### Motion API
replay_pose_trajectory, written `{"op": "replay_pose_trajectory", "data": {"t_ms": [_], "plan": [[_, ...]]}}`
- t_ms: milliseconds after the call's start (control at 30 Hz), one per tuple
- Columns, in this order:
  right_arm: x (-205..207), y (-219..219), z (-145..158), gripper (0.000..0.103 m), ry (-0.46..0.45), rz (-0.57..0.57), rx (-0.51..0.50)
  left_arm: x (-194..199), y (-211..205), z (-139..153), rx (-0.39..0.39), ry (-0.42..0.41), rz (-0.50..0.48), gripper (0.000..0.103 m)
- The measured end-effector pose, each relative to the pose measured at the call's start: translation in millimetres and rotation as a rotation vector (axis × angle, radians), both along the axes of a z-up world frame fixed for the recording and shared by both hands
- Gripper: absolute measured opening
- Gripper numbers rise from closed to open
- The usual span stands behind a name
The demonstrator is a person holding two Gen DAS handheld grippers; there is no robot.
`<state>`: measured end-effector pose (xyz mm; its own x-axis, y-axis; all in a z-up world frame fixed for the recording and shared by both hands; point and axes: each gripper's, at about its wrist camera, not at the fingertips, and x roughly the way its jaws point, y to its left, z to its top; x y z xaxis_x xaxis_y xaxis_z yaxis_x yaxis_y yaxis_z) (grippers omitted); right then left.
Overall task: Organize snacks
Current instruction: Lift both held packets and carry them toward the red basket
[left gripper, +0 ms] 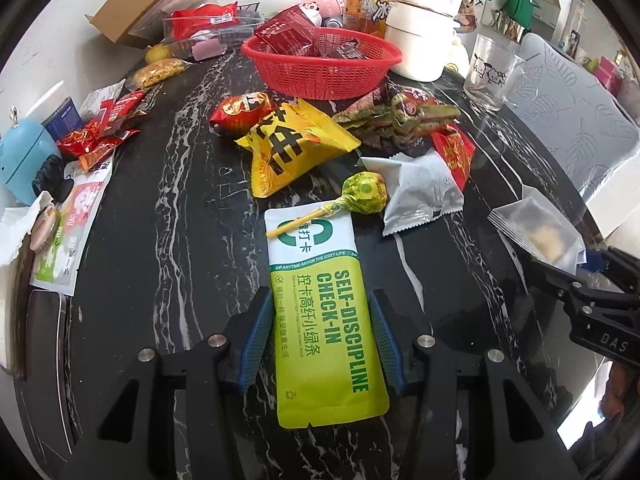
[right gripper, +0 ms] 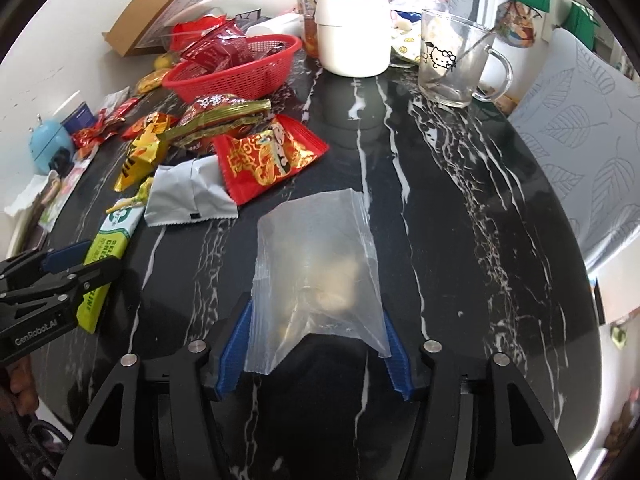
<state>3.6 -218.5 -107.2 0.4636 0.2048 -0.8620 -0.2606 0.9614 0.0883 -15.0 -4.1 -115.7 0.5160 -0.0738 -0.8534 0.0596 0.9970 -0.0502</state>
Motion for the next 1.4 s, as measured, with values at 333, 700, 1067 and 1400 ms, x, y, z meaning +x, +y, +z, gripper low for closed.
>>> {"op": "replay_pose_trajectory", "data": {"t_ms": [333, 700, 1067, 1400], "plan": [[0, 5, 19, 0.086, -0.095, 0.055, -0.036, 3, -1, 0, 0.011, -0.002, -0.001, 0.049], [20, 7, -2, 0.056, 0.022, 0.098, 0.043, 1, 1, 1, -0.010, -0.009, -0.004, 0.046], [12, 9, 2, 0.044, 0.010, 0.123, 0.058, -4, 5, 8, -0.051, -0.006, -0.002, 0.044], [6, 15, 14, 0.044, 0.013, 0.150, 0.131, -16, 11, 32, -0.093, -0.045, -0.011, 0.044]]}}
